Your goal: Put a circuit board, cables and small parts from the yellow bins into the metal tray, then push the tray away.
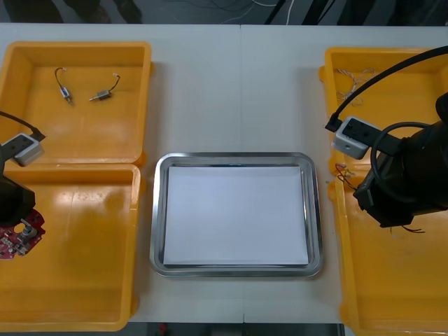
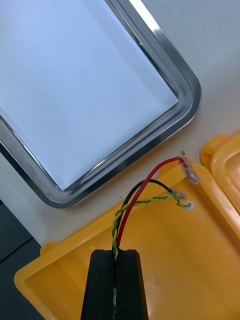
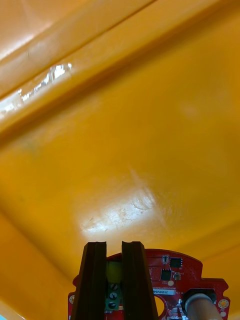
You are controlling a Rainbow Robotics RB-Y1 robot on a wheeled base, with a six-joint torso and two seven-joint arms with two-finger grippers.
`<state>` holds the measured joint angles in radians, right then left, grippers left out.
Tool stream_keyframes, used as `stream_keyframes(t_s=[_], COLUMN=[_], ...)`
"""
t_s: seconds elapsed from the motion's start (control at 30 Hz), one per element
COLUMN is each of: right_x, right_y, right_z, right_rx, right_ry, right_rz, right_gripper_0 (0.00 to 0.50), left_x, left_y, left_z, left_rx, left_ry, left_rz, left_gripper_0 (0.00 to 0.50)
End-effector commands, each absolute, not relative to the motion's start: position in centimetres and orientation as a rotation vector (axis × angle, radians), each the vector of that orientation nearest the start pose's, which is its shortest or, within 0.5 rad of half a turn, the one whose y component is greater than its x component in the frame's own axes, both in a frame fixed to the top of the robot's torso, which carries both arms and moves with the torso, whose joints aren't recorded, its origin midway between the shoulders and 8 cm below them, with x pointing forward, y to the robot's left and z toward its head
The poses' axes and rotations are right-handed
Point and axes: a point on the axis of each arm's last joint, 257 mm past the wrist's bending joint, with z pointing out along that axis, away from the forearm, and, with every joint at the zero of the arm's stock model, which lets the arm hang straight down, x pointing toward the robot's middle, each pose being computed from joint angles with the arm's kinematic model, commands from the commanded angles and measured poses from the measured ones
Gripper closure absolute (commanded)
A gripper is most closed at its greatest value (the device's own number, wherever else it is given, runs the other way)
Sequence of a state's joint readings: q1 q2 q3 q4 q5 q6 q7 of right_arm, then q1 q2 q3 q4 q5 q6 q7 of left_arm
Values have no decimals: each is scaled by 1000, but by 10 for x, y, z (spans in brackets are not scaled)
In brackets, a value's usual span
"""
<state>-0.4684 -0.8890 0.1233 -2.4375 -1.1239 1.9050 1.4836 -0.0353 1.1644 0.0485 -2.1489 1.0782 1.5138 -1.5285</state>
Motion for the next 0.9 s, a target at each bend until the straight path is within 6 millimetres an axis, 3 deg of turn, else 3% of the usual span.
stream_keyframes(t_s=[0.03,0.4,0.9], right_x=[347,343,339], right_y=[-199,-196,-186], right_z=[-126,-130,-140], right_rx=[-1245,-1270,-1370], right_ry=[2374,2378,2363], right_rz=[-135,-134,-180], right_gripper_0=[500,500,500], left_x=[379,379,390], left_y=[341,309,244], left_z=[-161,-134,-127], left_rx=[827,929,1024], left_ry=[2557,2525,2481], left_rz=[131,137,74], left_gripper_0=[500,500,500])
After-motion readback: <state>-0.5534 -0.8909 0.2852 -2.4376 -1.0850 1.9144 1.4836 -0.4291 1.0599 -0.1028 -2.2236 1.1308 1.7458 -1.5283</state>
